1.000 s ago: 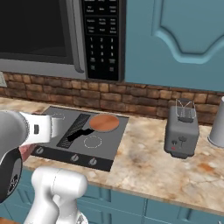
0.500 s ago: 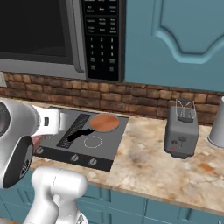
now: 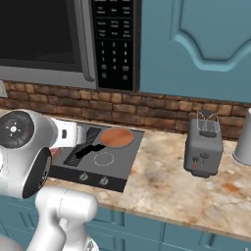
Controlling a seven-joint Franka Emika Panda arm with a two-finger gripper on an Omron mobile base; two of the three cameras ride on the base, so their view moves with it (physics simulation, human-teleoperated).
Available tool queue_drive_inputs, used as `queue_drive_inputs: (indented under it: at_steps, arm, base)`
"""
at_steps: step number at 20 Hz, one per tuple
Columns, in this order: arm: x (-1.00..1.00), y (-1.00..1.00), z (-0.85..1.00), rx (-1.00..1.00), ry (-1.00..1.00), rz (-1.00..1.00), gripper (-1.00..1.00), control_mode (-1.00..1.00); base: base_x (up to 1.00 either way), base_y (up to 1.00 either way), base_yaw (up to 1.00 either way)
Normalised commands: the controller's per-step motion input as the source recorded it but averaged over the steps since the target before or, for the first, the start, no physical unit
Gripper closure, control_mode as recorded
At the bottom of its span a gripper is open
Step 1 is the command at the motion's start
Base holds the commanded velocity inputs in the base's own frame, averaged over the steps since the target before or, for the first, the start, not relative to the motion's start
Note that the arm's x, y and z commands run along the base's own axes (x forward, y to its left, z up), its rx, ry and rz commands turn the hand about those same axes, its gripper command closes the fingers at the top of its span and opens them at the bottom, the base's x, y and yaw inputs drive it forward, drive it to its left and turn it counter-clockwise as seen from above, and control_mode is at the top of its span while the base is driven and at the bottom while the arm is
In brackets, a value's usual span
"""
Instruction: Retrieve the steak from the fridge and place it on the saucepan with marinade on the stove.
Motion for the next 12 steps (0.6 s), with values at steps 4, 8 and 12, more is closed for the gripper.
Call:
queue_drive_inputs:
  at_steps: [4, 8, 12]
  arm:
    - [0.42, 0.00, 0.00, 0.01, 0.13, 0.00, 1.00, -1.00]
    - [0.38, 0.00, -0.04, 0.02, 0.10, 0.00, 1.00, -1.00]
    - [0.33, 0.00, -0.28, 0.00, 0.01, 0.01, 1.00, -1.00]
  base:
    - [0.00, 0.00, 0.00]
    - [0.00, 0.00, 0.00]
    - [0.00, 0.00, 0.00]
